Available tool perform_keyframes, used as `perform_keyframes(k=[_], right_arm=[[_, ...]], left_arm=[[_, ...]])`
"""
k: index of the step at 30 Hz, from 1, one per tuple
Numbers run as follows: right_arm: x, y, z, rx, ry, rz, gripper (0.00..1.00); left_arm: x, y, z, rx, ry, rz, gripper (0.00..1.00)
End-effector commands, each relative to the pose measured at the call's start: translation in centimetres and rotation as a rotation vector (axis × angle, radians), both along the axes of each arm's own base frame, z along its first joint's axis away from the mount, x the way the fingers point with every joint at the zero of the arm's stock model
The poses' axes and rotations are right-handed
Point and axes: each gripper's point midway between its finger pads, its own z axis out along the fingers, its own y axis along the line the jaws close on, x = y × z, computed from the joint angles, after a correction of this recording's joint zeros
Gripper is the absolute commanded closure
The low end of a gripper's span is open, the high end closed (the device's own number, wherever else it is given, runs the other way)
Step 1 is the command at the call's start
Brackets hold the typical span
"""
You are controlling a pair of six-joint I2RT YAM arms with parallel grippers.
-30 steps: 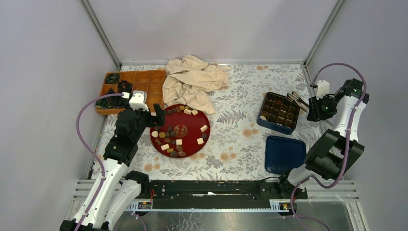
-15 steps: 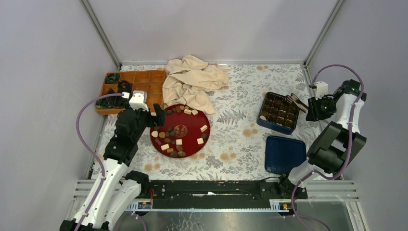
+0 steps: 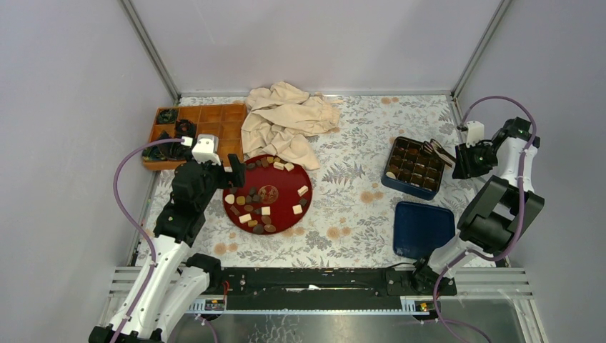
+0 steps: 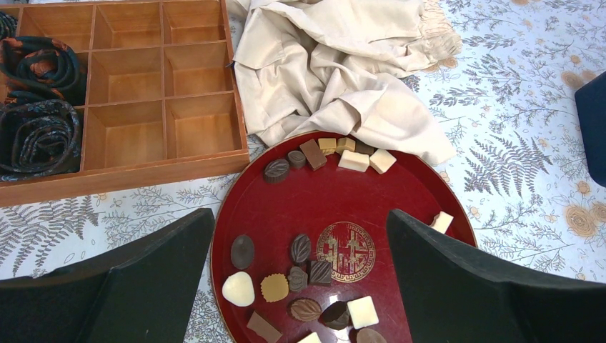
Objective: Pack the chocolate
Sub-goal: Place the fake chocolate in the packing box.
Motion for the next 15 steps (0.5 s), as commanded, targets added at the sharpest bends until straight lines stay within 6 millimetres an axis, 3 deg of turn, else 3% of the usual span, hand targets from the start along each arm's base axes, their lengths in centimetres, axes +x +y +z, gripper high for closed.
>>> perform_keyframes(k=[1, 10, 15], right_arm=[[1.1, -0.4, 0.8, -0.025, -0.034, -0.008, 0.59], [1.0, -0.3, 1.0, -0.028, -0.035, -0.007, 0.53], [0.9, 0.5, 2.4, -0.009, -0.073, 0.014, 0.54]], left_arm=[[0.5, 0.1, 1.0, 0.001, -0.050, 0.002, 0.02], [0.5, 0.1, 1.1, 0.000, -0.053, 0.001, 0.02], [0.5, 0.1, 1.1, 0.000, -0.052, 0.002, 0.02]])
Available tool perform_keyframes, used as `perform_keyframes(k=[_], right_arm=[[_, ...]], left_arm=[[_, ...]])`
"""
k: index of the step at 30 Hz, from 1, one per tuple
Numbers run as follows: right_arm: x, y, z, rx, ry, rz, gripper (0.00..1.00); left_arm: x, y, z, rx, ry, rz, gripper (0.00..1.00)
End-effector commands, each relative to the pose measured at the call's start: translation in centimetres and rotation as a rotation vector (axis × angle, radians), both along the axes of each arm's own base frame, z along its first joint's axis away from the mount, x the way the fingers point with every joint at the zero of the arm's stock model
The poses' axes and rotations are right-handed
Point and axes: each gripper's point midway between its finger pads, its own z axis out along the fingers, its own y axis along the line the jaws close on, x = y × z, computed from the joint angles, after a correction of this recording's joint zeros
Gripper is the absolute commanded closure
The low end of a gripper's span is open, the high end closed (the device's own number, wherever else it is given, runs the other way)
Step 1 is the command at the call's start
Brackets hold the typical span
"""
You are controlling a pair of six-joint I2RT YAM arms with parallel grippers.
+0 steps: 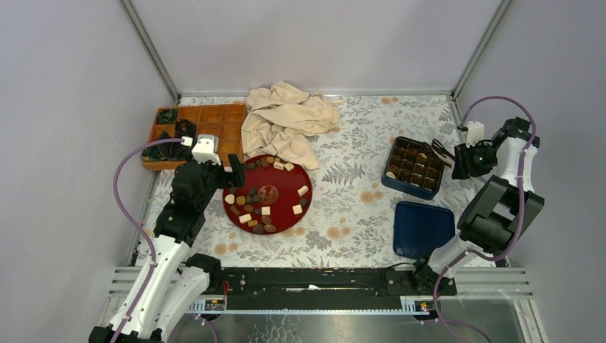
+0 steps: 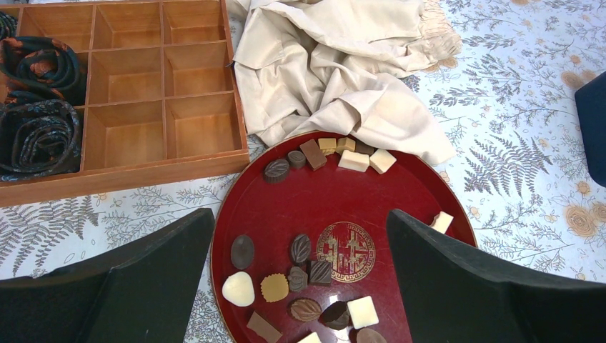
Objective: Pack the chocolate
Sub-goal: Place the fake chocolate in the packing box, then pick up the fake chocolate from the plate.
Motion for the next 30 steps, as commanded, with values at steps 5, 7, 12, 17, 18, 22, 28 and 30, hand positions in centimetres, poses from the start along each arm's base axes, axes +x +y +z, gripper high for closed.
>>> perform_keyframes(k=[5, 7, 12, 17, 18, 22, 28, 30], right_arm=[[0.7, 3.3, 4.6, 0.051, -0.140, 0.108, 0.55], [0.6, 4.9, 5.3, 0.074, -0.160, 0.157, 0.55], [0.2, 11.1, 6.9, 0.135, -0.233, 0.334, 0.54], [-0.7, 20.2, 8.1, 0.254, -0.298, 0.559, 0.55], [-0.8, 22.1, 8.3, 0.265, -0.309, 0.609, 0.55], [-1.7, 29.1, 7.6, 0.300, -0.295, 0.765, 0.55], [-2.2, 36.8, 4.6, 0.196, -0.217, 0.926, 0.55], [-1.5, 38.2, 3.4, 0.112, -0.199, 0.936, 0.55]], left_arm=[[0.5, 0.1, 1.1, 0.000, -0.051, 0.001, 0.02], [0.5, 0.1, 1.0, 0.001, -0.050, 0.002, 0.02], [0.6, 0.2, 1.0, 0.002, -0.049, 0.005, 0.02], [0.6, 0.3, 1.0, 0.003, -0.050, 0.011, 0.02], [0.6, 0.3, 1.0, 0.004, -0.049, 0.012, 0.02], [0.6, 0.4, 0.9, 0.005, -0.048, 0.017, 0.02], [0.6, 0.6, 0.9, 0.010, -0.047, 0.027, 0.02], [0.6, 0.6, 0.9, 0.010, -0.048, 0.030, 0.02]])
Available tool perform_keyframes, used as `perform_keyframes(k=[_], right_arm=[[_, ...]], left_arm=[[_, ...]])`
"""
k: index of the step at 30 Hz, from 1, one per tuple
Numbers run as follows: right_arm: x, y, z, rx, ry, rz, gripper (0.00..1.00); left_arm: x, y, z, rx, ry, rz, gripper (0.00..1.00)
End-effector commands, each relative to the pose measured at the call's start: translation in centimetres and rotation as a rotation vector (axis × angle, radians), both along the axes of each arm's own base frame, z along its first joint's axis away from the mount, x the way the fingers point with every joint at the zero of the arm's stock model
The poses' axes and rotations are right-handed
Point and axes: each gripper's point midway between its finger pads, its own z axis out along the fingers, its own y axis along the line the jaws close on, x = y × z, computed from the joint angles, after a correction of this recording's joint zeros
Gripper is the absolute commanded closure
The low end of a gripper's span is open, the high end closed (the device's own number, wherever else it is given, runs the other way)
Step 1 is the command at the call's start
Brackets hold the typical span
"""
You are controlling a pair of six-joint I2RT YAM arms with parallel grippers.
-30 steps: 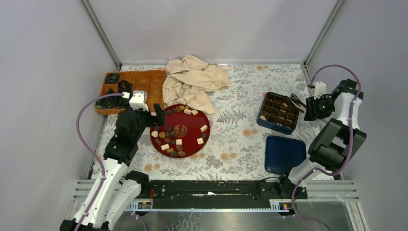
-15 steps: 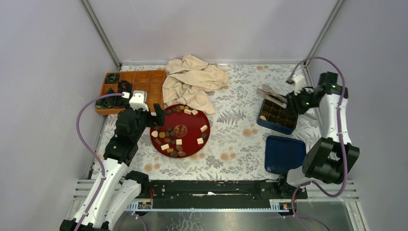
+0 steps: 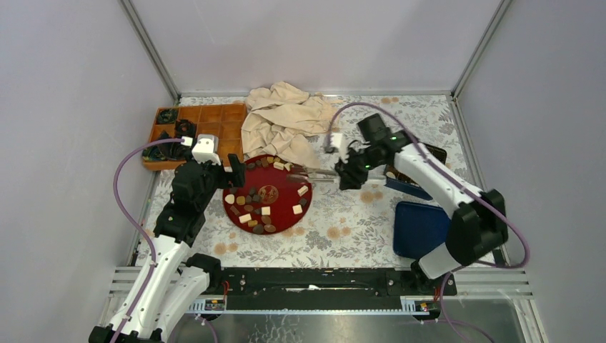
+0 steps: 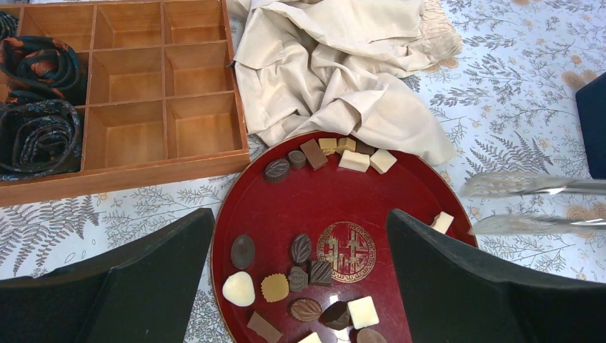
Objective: Pack the chocolate
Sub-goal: Pick up the fake chocolate from the plate.
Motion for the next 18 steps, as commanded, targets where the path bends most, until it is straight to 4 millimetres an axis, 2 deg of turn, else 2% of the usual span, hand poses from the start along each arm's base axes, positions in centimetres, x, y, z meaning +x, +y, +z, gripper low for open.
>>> perform_keyframes(k=[1, 4, 8, 18], right_arm=[[3.2, 3.6, -1.2, -0.130, -0.099, -0.038, 0.56], [4.8, 4.4, -2.6, -0.225, -0.127, -0.072, 0.56], [6.2, 5.3, -3.4, -0.286, -0.153, -0.100, 0.56], [7.9, 7.6, -4.4, -0.343, -0.187, -0.116, 0.55]], left_arm=[[0.6, 0.6, 0.9, 0.010, -0.048, 0.029, 0.02], [0.6, 0.7, 1.0, 0.011, -0.050, 0.030, 0.02], [0.6, 0.6, 1.0, 0.010, -0.054, 0.029, 0.02], [0.5, 0.6, 1.1, 0.008, -0.058, 0.026, 0.02]])
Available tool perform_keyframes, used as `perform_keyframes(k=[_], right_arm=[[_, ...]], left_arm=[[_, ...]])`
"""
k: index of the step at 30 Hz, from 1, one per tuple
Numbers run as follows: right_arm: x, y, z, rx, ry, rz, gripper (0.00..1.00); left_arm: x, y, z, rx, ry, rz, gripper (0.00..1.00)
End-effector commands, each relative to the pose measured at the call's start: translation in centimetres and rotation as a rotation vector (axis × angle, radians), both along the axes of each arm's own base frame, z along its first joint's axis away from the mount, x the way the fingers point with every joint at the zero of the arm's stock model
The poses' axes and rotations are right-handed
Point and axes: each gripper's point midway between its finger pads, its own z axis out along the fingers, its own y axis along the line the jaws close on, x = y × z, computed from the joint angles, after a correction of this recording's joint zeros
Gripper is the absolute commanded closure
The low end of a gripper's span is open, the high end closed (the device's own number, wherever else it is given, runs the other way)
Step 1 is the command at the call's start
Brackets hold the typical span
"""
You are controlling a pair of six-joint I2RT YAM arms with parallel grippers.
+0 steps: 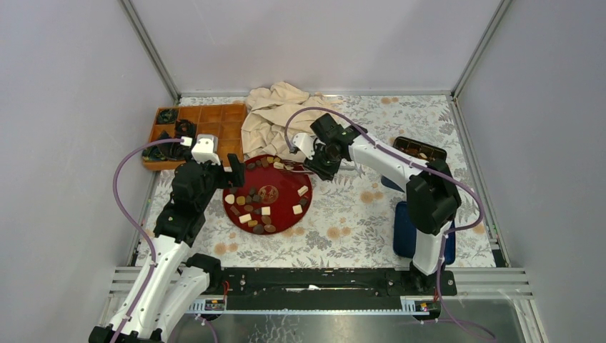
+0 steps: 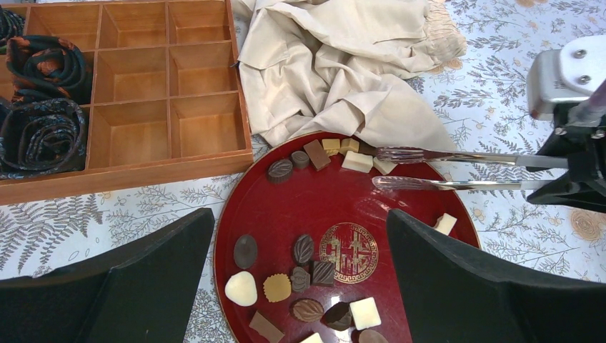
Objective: Pack the chocolate
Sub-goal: Pick up the fake chocolate from the plate.
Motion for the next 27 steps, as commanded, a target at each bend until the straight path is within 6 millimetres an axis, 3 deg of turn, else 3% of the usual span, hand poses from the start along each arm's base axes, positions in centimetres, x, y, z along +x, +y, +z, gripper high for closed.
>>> perform_keyframes(k=[1, 15, 27], right_arm=[[1.9, 1.7, 1.6, 0.009, -0.080, -0.029, 0.55], [2.4, 2.8, 0.1, -0.050, -0.090, -0.016, 0.56], [0.3, 3.9, 1.2, -0.016, -0.064, 0.039, 0.60]], left_arm=[[0.4, 0.4, 1.2, 0.006, -0.057, 0.015, 0.02], [0.4, 0.4, 1.2, 0.006, -0.058, 0.014, 0.02], [0.4, 0.4, 1.2, 0.006, -0.058, 0.015, 0.02]])
